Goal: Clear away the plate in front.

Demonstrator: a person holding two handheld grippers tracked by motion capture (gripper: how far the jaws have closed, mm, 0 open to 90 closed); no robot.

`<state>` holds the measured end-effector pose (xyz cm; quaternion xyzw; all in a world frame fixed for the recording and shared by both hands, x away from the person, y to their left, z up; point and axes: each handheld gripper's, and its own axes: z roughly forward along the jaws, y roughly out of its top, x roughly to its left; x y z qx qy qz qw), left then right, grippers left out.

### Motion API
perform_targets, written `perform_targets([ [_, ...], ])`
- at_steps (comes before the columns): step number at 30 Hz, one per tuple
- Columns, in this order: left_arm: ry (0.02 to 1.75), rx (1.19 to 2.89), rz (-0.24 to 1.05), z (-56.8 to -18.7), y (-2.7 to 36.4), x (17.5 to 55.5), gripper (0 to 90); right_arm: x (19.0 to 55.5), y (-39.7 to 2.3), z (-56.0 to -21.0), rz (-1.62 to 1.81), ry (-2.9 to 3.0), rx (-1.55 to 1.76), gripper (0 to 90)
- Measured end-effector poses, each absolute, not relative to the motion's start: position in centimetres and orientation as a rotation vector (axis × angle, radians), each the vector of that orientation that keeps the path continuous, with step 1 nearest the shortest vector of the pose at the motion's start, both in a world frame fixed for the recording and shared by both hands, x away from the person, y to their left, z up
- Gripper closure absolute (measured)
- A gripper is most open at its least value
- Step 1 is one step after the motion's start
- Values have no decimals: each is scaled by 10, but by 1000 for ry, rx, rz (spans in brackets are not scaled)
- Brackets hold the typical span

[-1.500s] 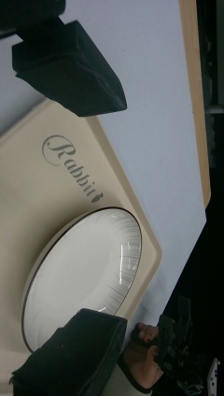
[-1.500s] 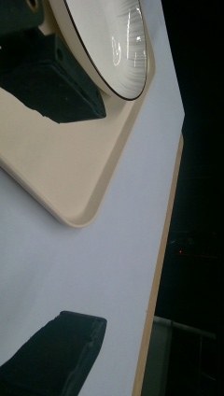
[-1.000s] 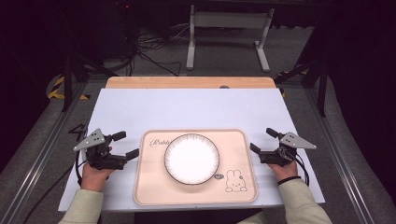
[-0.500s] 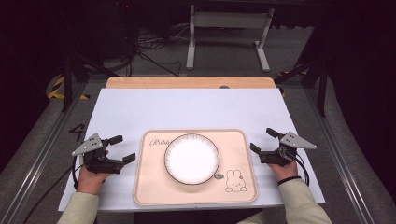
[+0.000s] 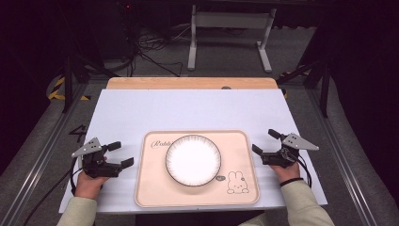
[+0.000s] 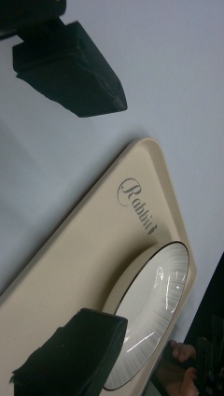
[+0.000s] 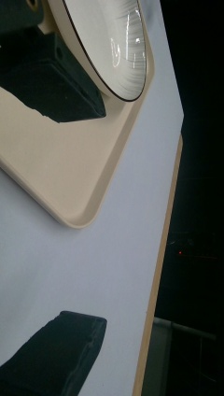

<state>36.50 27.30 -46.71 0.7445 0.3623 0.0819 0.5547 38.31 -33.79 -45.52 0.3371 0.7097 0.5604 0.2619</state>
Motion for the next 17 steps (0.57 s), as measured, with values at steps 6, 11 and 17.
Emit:
perform_targets([
  [6,1001,1745,197,-471,273,364,31,383,-338,-455,1515,1921,914,23],
  [11,982,1755,215,-470,272,363,33,383,-337,-455,1514,1920,913,23],
  [17,964,1747,223,-470,271,362,28,383,-337,-455,1514,1921,913,23],
])
